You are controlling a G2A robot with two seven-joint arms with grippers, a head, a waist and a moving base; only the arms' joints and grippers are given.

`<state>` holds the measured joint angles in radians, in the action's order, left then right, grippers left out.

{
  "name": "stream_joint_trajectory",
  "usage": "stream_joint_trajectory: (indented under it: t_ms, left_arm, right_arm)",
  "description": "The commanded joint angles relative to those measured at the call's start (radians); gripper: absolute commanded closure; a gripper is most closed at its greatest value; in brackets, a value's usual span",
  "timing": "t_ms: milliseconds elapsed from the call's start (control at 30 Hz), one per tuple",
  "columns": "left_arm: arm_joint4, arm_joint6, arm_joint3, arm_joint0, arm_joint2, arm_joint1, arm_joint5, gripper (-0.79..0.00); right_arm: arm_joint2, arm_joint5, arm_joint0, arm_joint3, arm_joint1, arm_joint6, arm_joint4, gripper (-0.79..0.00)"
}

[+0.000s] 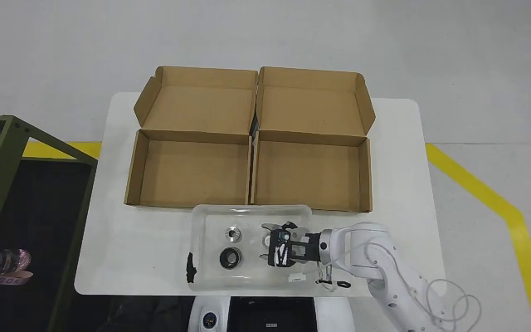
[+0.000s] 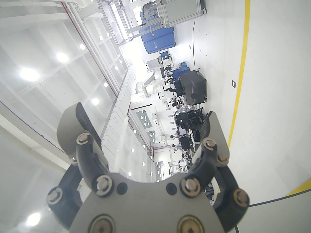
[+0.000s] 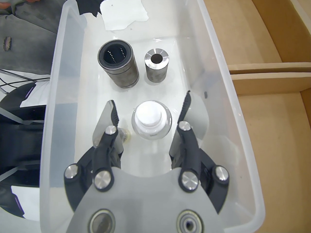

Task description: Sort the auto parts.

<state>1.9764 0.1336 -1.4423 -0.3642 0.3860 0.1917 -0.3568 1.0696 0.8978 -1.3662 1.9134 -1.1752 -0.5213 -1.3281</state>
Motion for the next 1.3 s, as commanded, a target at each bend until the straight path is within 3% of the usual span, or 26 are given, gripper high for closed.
stream_joint_trajectory:
  t_ms: [0,167,633,967,1267]
  left_arm:
    - [0.0,0.0,0.0,0.0,0.0,0.0,0.0,-0.785]
    - [0.0,0.0,0.0,0.0,0.0,0.0,0.0,-0.785]
    - [0.0,0.0,0.0,0.0,0.0,0.0,0.0,-0.785]
    - [0.0,0.0,0.0,0.0,0.0,0.0,0.0,-0.785]
    - [0.0,0.0,0.0,0.0,0.0,0.0,0.0,-0.785]
  right_arm:
    - [0.005,-0.007,0.001,-0.004,0.003,0.003,-0.002,-0.28]
    - [0.007,-0.001,0.004,-0.004,0.008,0.021,0.007,0.0]
    - [0.054,0.059,0.006,0.057,0.027,0.159,0.081,0.0]
    - [0.076,0.046,0.032,0.07,0.032,0.28,0.154,0.0]
    - [0.154,0.063,0.046,0.064,0.044,0.347,0.233,0.0]
